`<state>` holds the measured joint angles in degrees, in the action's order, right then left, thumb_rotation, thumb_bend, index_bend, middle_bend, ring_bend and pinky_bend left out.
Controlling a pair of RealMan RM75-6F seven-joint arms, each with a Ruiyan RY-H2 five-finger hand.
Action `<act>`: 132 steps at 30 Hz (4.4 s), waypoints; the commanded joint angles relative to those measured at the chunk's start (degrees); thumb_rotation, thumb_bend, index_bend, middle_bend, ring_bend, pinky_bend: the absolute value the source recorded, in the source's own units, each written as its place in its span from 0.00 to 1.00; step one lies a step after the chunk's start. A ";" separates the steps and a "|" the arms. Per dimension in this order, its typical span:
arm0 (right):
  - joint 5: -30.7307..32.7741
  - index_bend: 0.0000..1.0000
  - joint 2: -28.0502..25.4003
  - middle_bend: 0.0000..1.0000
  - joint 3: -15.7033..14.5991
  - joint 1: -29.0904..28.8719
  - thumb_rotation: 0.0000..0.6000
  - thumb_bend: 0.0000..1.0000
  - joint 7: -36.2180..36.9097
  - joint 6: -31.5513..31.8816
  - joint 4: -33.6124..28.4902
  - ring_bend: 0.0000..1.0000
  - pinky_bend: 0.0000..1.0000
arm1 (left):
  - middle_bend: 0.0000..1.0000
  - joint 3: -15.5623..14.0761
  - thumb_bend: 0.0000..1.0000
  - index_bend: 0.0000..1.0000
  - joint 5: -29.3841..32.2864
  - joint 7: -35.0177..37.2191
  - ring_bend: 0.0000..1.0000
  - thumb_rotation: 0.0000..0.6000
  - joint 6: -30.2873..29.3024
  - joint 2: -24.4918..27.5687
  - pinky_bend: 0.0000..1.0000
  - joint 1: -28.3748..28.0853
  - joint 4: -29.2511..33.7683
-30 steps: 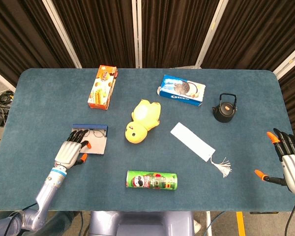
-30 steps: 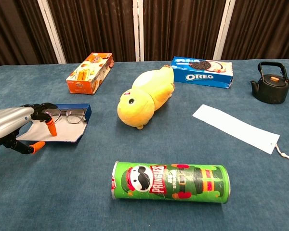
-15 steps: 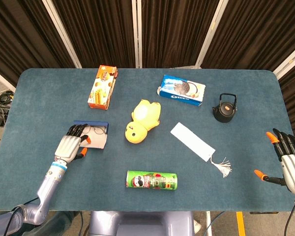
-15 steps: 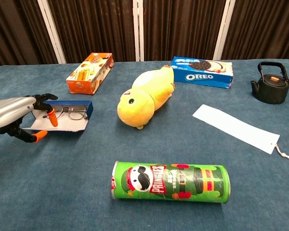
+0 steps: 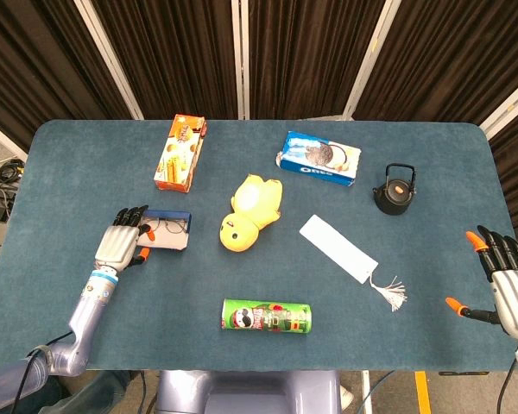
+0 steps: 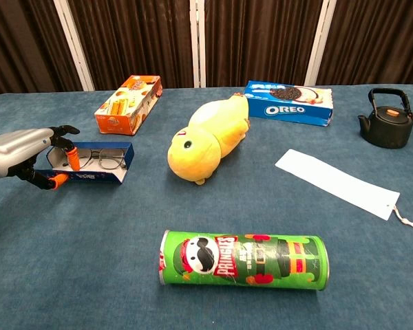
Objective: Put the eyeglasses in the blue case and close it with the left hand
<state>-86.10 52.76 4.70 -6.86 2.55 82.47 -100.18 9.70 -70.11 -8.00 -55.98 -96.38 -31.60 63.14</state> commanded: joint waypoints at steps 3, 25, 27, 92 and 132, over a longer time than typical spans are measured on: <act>0.22 0.00 0.12 0.00 0.02 -0.10 1.00 0.00 -0.18 -0.21 0.03 0.00 0.00 | 0.00 -0.45 0.49 0.49 -0.33 1.33 0.00 1.00 0.02 -0.45 0.00 0.05 -0.70; -1.20 0.00 -0.85 0.00 -0.23 0.62 1.00 0.00 1.76 1.42 -0.75 0.00 0.00 | 0.00 -5.77 0.49 0.70 -4.38 -3.24 0.00 1.00 -5.89 17.87 0.00 5.42 20.92; -1.25 0.00 -0.90 0.00 -0.23 0.62 1.00 0.00 1.87 1.42 -0.75 0.00 0.00 | 0.00 -5.77 0.49 0.70 -3.32 -4.06 0.00 1.00 -5.42 20.03 0.00 5.58 23.95; -0.39 0.00 -0.35 0.00 -0.35 0.01 1.00 0.00 1.40 -0.21 -0.57 0.00 0.00 | 0.20 -5.07 0.02 0.30 0.75 3.26 0.18 1.00 9.79 14.23 0.31 -2.72 12.08; -0.88 0.00 -0.57 0.00 -0.50 0.03 1.00 0.00 1.74 0.03 -0.82 0.00 0.00 | 0.00 -5.55 0.00 0.06 4.20 -2.04 0.00 1.00 7.61 14.52 0.00 -2.84 14.55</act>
<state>-86.98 52.19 4.21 -6.83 4.29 82.50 -101.00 4.08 -65.69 -10.04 -47.84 -82.36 -34.64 77.12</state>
